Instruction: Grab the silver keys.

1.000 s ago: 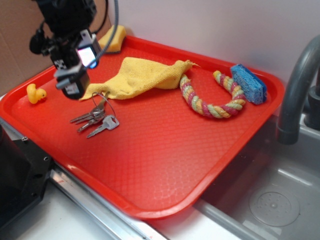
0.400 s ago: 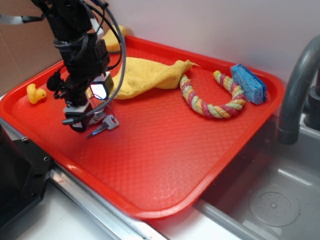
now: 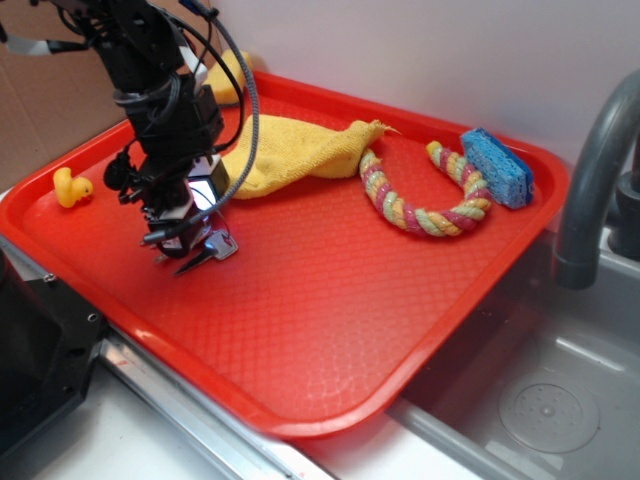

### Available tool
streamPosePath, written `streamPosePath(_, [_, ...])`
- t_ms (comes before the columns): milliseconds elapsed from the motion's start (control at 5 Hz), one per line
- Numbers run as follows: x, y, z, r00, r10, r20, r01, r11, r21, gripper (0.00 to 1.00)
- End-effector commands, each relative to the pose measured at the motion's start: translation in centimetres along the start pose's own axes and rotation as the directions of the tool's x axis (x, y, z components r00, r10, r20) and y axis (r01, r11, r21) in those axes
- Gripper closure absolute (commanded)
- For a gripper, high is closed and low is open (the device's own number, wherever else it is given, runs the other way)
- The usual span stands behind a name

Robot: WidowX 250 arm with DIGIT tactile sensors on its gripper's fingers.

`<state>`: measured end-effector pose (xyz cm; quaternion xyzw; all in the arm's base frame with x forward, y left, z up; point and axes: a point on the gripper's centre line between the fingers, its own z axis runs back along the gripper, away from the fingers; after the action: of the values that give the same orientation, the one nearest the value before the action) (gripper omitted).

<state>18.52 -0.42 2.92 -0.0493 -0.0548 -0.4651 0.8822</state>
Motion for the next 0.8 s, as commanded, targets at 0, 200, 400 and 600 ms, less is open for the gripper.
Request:
streamPosePath(0, [0.1,0.1,0.9,0.998,0.027,0.064,-0.028,1.0,0.011,1.0])
streamPosePath(200, [0.5,-0.5,3.8,0.991,0.131,0.038,-0.133,0.99,0.056,1.0])
streamPosePath(400, [0.9,-1.1,8.8,0.937,0.339,0.081,-0.346,0.935,0.08,1.0])
streamPosePath(600, [-0.3,-1.7,14.0,0.818,0.571,0.072,-0.574,0.818,0.042,1.0])
